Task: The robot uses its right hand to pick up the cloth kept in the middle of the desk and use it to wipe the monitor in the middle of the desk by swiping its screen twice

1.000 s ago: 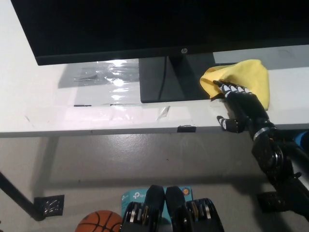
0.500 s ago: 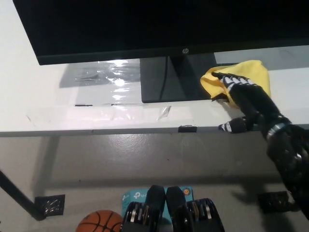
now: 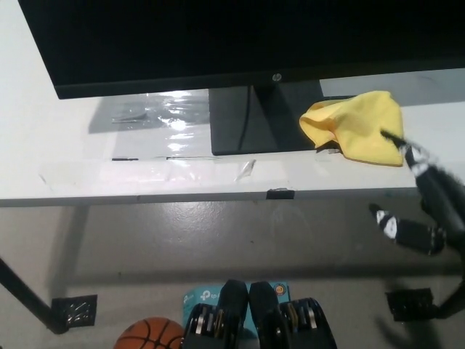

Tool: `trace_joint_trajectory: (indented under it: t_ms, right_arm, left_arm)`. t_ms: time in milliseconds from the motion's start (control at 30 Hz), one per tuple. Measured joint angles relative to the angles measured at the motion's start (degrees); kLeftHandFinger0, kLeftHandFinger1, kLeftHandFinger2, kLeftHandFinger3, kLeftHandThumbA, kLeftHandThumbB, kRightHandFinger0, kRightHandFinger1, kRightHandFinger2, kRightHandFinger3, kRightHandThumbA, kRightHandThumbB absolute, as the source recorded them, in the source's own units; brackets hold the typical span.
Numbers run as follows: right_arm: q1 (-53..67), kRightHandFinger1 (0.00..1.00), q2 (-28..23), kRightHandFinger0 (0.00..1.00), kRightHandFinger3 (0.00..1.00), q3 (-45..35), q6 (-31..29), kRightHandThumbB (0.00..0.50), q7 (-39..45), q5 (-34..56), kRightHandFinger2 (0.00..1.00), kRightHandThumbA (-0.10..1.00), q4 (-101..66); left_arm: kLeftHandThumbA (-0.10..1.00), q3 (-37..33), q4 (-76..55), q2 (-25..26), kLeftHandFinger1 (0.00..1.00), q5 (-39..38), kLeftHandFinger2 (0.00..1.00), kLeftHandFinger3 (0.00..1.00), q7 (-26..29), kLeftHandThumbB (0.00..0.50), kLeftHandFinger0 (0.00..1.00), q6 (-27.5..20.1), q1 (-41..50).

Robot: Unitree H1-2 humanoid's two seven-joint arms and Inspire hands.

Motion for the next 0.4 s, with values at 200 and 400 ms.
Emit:
trace_joint_trajectory:
  t_ms: [200, 400]
  right_arm:
    - [4.8, 0.42, 9.0, 0.30, 0.75, -5.3, -3.0, 0.039, -6.1, 4.5, 0.62, 0.04, 6.6]
    - [5.2, 0.40, 15.4, 0.32, 0.69, -8.3, -7.8, 0.049, -12.2, 8.4, 0.58, 0.04, 13.3]
  left_arm:
    - [0.24, 0.0, 0.0, 0.0, 0.24, 0.0, 0.37, 0.53, 0.0, 0.045, 0.21, 0.2, 0.0]
    - [0.26, 0.0, 0.1, 0.0, 0.23, 0.1, 0.36, 0.53, 0.0, 0.049, 0.19, 0.2, 0.0]
